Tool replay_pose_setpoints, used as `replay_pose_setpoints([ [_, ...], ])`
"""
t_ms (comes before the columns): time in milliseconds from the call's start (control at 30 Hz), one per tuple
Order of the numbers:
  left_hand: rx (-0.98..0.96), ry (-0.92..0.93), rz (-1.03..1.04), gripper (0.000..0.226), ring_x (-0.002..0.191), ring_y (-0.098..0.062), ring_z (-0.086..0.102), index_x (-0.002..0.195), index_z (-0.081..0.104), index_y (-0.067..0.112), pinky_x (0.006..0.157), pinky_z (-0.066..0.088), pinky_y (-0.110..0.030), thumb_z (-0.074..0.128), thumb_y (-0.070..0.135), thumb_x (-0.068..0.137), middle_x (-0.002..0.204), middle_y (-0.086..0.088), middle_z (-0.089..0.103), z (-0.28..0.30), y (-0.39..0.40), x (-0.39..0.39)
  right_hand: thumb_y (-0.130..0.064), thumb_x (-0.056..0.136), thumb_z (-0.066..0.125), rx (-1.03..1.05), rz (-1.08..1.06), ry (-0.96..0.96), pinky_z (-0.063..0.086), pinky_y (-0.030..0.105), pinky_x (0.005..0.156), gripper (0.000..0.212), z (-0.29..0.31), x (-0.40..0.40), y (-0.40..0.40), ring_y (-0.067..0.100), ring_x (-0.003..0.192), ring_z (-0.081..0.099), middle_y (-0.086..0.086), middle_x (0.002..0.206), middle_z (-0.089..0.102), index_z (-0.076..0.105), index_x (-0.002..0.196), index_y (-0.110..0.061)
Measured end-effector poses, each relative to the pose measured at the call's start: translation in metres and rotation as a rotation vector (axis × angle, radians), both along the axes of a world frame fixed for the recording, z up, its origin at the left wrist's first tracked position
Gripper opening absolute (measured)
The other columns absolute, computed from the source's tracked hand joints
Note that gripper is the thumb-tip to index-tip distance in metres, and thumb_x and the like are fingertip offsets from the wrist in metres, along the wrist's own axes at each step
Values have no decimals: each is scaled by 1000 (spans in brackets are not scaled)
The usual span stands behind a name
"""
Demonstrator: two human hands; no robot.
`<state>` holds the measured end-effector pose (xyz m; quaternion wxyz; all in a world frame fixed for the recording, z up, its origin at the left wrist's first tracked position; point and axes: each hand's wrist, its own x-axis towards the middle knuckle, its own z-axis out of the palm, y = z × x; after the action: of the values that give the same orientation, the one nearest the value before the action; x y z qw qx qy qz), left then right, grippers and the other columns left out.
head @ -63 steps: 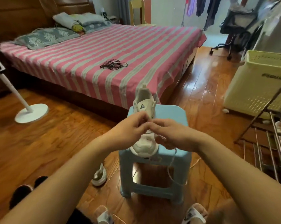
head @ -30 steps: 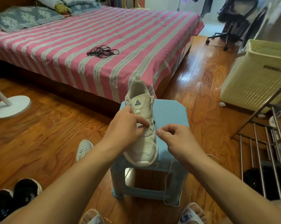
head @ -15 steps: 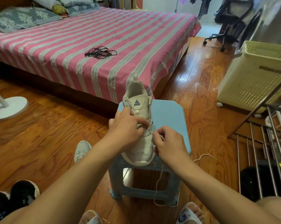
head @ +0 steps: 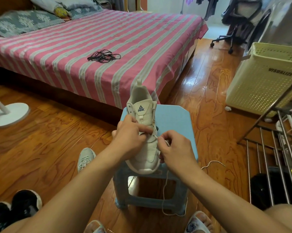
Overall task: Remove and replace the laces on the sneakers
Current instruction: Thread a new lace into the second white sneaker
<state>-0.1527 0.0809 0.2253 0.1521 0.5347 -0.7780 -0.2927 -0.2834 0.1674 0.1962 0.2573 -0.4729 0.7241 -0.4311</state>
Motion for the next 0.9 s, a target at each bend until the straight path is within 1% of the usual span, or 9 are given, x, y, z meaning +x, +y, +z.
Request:
replay_pose_setpoints([
  [100,6,13,2,15,118,-17,38,92,69,52,108,35,-43,66,38,97,105,12,38,1,0,0,-23,98,59,41,36,21,60,47,66,18,2,0,-3,21,70,66,1,74,64,61,80,-22],
  [367,15,15,-10,22,118,-18,39,83,64,55,109,37,-46,68,37,95,98,16,35,1,-1,-1,-25,94,61,46,-60,0,59,49,65,19,-5,-1,-13,27,68,67,3,70,66,64,76,-20],
  [467,-12,5,-17,22,118,-18,41,82,63,56,108,38,-47,69,38,94,98,15,36,0,-2,-1,-28,97,60,33,-51,76,56,35,62,18,-7,3,-16,18,72,63,-2,75,64,65,82,-19],
  [500,-23,3,-17,21,117,-18,42,82,64,56,106,39,-47,69,39,94,98,14,37,0,-3,-2,-29,99,58,33,-43,110,48,23,58,17,-6,4,-17,13,73,60,-4,79,63,65,87,-19],
  [567,-35,3,-35,22,115,-18,46,78,64,56,103,42,-49,70,41,92,99,12,41,1,-6,-2,-32,101,56,47,-31,126,36,14,56,17,-6,3,-19,6,76,55,-7,84,61,65,95,-19],
  [600,-37,9,-57,24,113,-19,48,74,64,57,101,43,-49,72,41,90,100,11,43,3,-8,-1,-33,101,56,54,-22,114,37,16,58,16,-6,1,-20,7,78,55,-8,85,61,64,96,-20],
  [700,-54,41,-128,22,108,-20,54,73,71,50,95,50,-42,78,34,86,96,12,43,8,-15,0,-33,99,59,57,6,77,52,35,69,13,-6,-2,-22,15,80,60,-7,83,63,62,90,-24],
  [800,-111,14,-126,10,107,-20,54,82,78,39,94,51,-40,76,31,87,100,6,45,7,-16,-4,-33,99,59,62,53,220,46,34,69,10,-4,-3,-20,17,83,60,-5,87,65,61,94,-24],
  [900,-147,12,-55,7,108,-21,55,85,78,35,90,50,-35,73,33,90,117,-2,46,5,-10,-9,-31,97,62,-14,58,314,44,33,73,17,0,-8,-18,19,89,60,-4,97,62,59,112,-24],
])
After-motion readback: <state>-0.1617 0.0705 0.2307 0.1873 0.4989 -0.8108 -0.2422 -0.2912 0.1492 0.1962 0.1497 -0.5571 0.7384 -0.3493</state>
